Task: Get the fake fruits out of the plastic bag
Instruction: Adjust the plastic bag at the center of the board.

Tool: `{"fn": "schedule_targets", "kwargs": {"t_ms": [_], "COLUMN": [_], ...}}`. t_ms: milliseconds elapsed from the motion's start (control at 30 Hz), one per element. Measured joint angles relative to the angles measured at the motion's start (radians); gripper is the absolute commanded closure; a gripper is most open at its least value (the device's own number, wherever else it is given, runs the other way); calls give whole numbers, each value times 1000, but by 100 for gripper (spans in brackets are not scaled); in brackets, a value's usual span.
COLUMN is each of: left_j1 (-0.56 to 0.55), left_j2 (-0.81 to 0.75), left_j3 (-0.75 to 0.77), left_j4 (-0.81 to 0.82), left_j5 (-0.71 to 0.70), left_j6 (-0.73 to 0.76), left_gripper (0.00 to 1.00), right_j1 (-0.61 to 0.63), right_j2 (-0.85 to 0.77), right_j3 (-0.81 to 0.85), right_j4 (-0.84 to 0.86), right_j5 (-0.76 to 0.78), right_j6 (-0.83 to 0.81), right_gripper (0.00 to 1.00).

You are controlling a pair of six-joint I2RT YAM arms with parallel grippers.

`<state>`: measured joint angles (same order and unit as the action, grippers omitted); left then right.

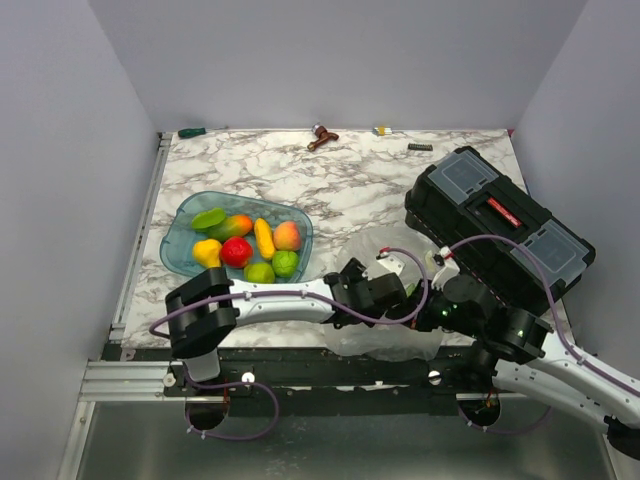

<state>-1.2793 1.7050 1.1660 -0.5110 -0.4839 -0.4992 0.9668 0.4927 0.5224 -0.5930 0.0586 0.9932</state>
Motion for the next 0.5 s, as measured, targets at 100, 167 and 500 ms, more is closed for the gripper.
{"fn": "schedule_targets", "kwargs": {"t_ms": [100,167,500], "left_j1": [0,16,201], "left_j2": [33,32,-145], "left_j3": [26,32,-53], "left_j4": [-36,-55,117], "left_j5": [-103,-152,92], "left_j6": [-11,-16,43], "left_gripper": [76,83,100], "right_j1": [0,0,0], "right_j2": [-3,-12,-37], "right_j3": [0,0,-2], "right_j4": [-1,-7,-40], "right_j5": [0,0,16], "right_j6": [1,2,2], "right_gripper": [99,99,99]}}
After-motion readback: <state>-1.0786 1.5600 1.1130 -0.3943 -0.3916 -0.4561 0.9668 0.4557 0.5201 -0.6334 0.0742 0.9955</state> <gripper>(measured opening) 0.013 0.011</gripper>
